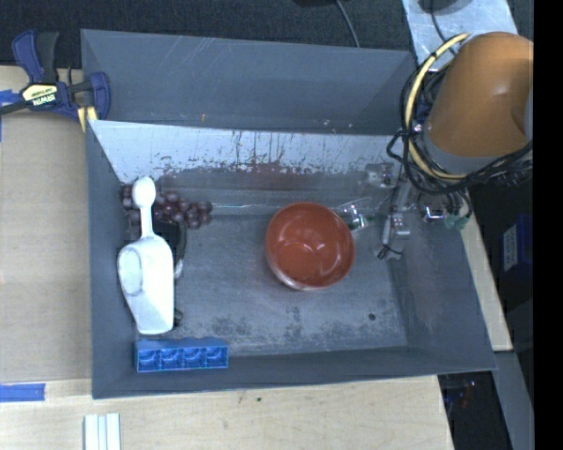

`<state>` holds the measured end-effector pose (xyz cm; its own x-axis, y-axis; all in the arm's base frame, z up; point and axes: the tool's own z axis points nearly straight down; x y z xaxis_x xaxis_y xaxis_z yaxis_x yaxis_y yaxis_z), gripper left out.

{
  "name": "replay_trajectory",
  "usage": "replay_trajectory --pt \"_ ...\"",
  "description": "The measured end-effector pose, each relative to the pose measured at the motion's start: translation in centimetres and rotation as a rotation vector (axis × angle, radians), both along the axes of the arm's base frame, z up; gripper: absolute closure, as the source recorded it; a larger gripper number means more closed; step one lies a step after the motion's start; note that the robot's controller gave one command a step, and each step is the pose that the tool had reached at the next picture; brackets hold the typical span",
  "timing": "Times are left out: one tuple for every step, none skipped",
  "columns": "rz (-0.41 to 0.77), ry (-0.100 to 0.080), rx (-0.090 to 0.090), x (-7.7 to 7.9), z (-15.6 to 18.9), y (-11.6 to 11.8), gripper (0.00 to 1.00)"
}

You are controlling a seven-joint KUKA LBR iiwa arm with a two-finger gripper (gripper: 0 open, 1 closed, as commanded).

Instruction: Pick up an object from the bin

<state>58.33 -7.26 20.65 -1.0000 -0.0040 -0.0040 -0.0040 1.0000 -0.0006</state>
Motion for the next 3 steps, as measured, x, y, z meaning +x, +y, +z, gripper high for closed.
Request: replay_trajectory --pt "0.000 0.000 0.000 0.0 0.0 0.0 0.00" --pt "-0.024 0.003 0.001 0.4 -6.5 2.1 0.00" --pt "-0.015 -0.010 -0.002 -1.6 -7.4 1.5 0.00"
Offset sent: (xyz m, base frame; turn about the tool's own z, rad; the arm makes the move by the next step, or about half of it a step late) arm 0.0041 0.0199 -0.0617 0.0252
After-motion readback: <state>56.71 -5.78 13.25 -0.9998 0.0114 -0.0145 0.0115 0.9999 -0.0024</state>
